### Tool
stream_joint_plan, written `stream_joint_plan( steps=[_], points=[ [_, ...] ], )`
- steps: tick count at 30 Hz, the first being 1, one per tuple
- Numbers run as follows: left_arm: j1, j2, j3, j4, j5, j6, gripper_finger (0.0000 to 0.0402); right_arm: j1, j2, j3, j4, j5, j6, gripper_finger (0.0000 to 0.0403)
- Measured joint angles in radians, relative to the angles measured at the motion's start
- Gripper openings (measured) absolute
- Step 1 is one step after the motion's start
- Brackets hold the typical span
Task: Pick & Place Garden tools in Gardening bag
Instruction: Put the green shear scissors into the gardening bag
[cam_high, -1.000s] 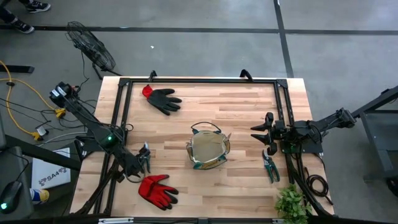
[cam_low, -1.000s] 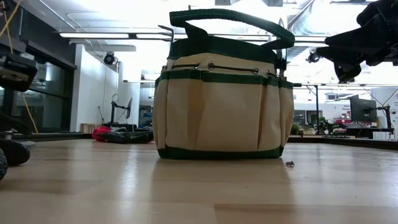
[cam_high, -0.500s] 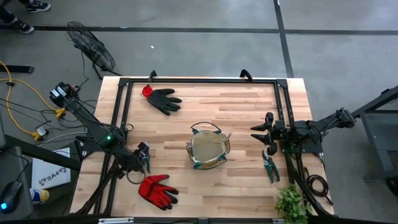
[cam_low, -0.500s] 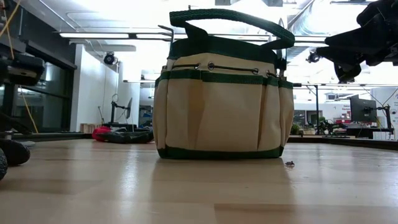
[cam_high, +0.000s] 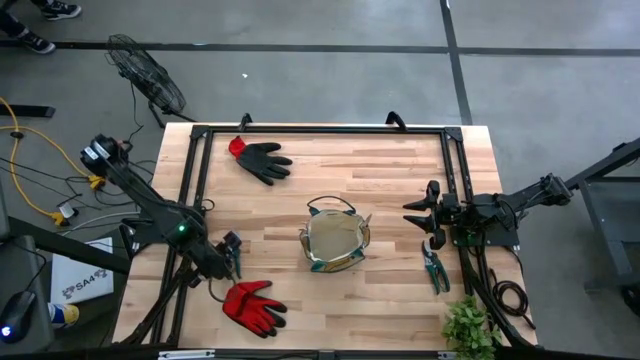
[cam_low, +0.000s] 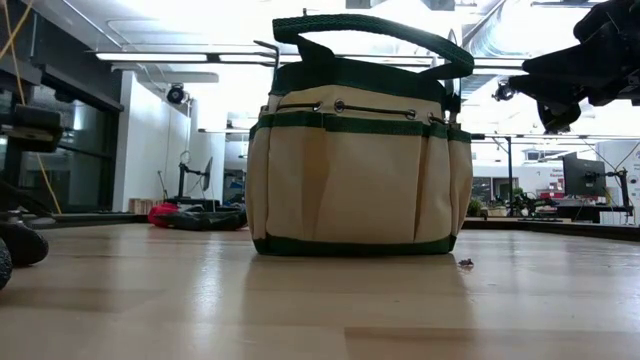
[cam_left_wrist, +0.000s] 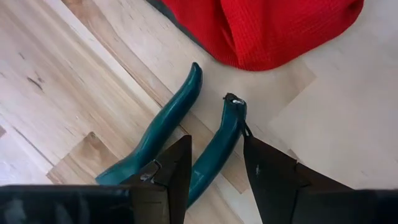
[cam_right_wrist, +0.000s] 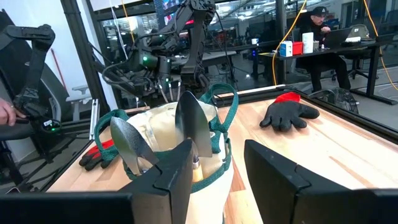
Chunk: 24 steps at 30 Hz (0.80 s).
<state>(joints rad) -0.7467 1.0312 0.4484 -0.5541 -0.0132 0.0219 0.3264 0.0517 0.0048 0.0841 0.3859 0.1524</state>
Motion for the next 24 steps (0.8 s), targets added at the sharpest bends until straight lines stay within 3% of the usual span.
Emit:
stream_joint_plan(
  steps=[24],
  points=[
    [0.0, 0.165, 0.003, 0.039, 0.001, 0.0, 0.014, 0.0, 0.0, 0.0, 0.0, 0.0, 0.0, 0.0137]
  ],
)
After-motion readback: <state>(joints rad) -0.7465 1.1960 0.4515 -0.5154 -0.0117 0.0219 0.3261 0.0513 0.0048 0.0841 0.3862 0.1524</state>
